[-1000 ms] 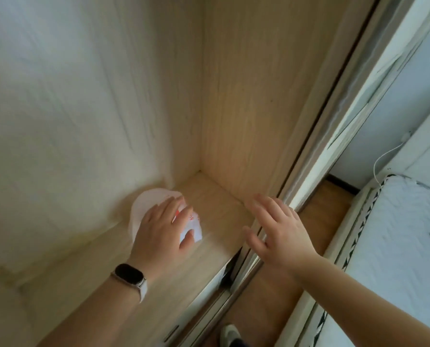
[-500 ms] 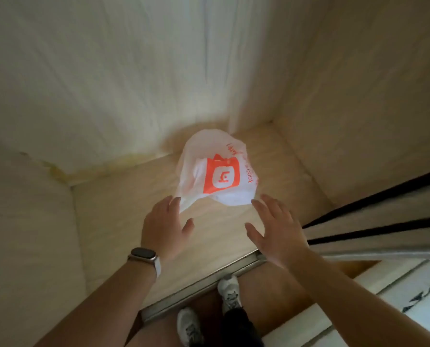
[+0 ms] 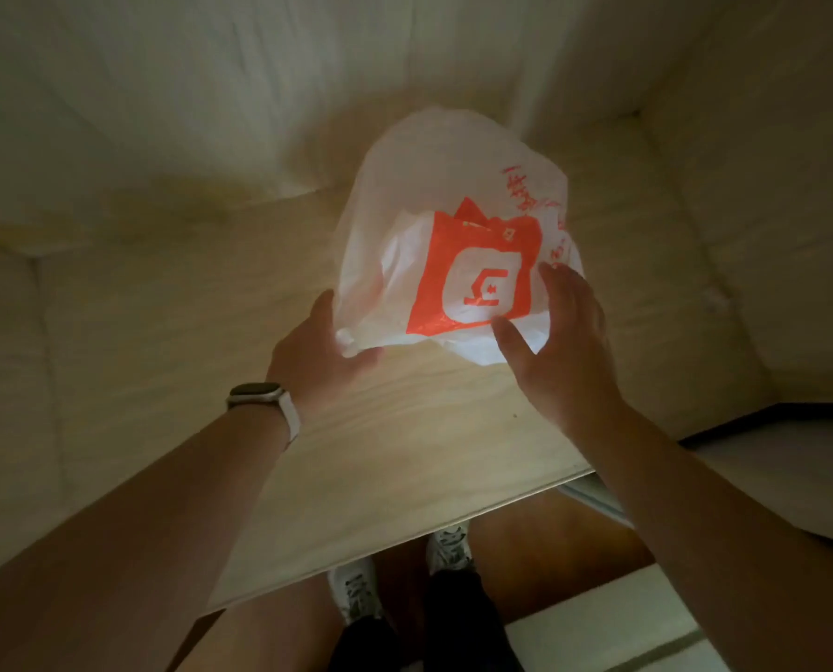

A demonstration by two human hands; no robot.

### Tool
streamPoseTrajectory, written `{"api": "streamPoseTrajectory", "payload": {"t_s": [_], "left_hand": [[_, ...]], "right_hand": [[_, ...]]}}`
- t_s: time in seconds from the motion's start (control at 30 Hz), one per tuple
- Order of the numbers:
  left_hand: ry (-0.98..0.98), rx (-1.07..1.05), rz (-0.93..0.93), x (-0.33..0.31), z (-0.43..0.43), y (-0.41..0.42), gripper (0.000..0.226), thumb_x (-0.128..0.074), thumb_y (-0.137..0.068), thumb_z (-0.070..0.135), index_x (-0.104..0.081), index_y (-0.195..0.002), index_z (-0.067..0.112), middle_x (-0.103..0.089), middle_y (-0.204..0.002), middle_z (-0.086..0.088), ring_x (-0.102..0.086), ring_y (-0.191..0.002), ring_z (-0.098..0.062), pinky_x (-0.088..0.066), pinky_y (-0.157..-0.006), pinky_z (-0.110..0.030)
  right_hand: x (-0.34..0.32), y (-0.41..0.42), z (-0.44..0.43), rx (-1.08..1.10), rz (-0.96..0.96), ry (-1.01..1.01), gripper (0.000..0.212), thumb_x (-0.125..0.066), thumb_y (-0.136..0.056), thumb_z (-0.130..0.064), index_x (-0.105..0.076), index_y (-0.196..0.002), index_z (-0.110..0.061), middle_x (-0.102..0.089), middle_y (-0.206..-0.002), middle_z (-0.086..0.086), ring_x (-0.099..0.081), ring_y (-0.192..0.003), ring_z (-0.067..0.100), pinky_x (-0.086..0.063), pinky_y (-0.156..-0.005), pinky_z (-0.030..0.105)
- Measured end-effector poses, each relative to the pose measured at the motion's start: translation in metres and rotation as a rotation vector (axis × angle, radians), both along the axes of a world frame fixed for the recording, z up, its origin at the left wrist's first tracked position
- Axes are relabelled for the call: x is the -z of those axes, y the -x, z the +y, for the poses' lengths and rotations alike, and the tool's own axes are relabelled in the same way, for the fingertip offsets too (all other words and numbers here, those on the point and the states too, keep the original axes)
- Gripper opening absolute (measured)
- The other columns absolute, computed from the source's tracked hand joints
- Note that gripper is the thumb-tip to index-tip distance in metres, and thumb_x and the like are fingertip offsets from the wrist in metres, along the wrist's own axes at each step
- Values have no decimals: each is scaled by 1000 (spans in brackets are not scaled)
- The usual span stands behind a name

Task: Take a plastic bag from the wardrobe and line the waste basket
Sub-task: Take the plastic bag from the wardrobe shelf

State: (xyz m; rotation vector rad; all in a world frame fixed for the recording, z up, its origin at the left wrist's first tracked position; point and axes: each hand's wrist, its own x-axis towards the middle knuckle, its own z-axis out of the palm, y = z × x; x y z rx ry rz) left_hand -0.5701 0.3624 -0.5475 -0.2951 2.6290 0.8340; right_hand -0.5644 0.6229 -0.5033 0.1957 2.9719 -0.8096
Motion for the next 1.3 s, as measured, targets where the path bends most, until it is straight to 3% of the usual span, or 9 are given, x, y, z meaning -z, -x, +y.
{"api": "streamPoseTrajectory", "payload": {"t_s": [0.13,0.3,0.43,0.57,0.7,0.83,0.97,1.13,1.3], "left_hand": [[-66,-39,9,1,5,-7,56,-68,-87,34,-44,-135,18,-60,-97,0,-63,-94,-30,-37,-68,-27],[-121,-109,63,-24,6,-27,23,-62,-87,22,-59,-110,18,-60,-76,2,-56,-66,-20,-38,-52,-19],[-180,-123,101,-57,3,-41,6,-58,-86,16,-58,-91,18,-61,-70,-4,-57,-60,-22,-40,-50,-30],[-221,-106,156,-102,1,-52,13,-59,-79,32,-57,-85,20,-58,-63,1,-52,-52,-11,-38,-49,-29],[-275,-69,259,-156,-1,-61,30,-64,-70,58,-58,-85,33,-63,-67,10,-59,-57,-6,-46,-50,-29],[-281,6,373,-209,-7,-76,50,-65,-68,67,-63,-93,24,-69,-68,6,-67,-63,-14,-54,-56,-41],[-415,20,483,-262,-12,-98,45,-66,-71,63,-67,-89,22,-68,-64,5,-66,-56,-13,-55,-49,-45],[-413,32,648,-319,-26,-134,46,-58,-81,64,-62,-71,18,-62,-58,2,-61,-52,-17,-50,-44,-43],[-380,1,822,-357,-41,-160,41,-59,-86,49,-58,-69,12,-58,-62,0,-59,-56,-21,-47,-46,-42]], "right_hand": [[16,9,-2,-24,-8,-4,80,-42,-81,-70,-31,-145,-22,-35,-152,7,-34,-138,28,-39,-107,53],[15,7,-5,-39,-46,58,79,-48,-78,-61,-35,-142,-16,-42,-146,8,-38,-133,29,-41,-105,53],[-5,-2,-6,-85,-26,160,64,-55,-82,-52,-41,-135,-18,-49,-136,4,-44,-125,25,-45,-100,50],[-36,-12,-10,-118,-4,293,57,-53,-85,-50,-42,-133,-20,-48,-131,-6,-47,-122,18,-44,-101,45],[-74,-26,-15,-108,15,407,67,-53,-84,-58,-35,-141,-31,-42,-139,-13,-44,-129,11,-42,-105,37],[-115,-47,-25,-178,59,413,73,-53,-83,-58,-37,-143,-21,-44,-138,-9,-44,-128,10,-39,-107,34],[-165,-72,-39,-242,169,418,72,-53,-86,-58,-37,-144,-20,-39,-136,-17,-38,-128,-4,-32,-107,19],[-220,-105,-53,-307,245,356,71,-47,-87,-68,-34,-146,-29,-38,-147,-13,-33,-139,8,-39,-110,44],[-266,-124,-67,-364,317,361,69,-46,-88,-69,-36,-145,-32,-36,-149,-14,-33,-139,3,-40,-110,42]]}}
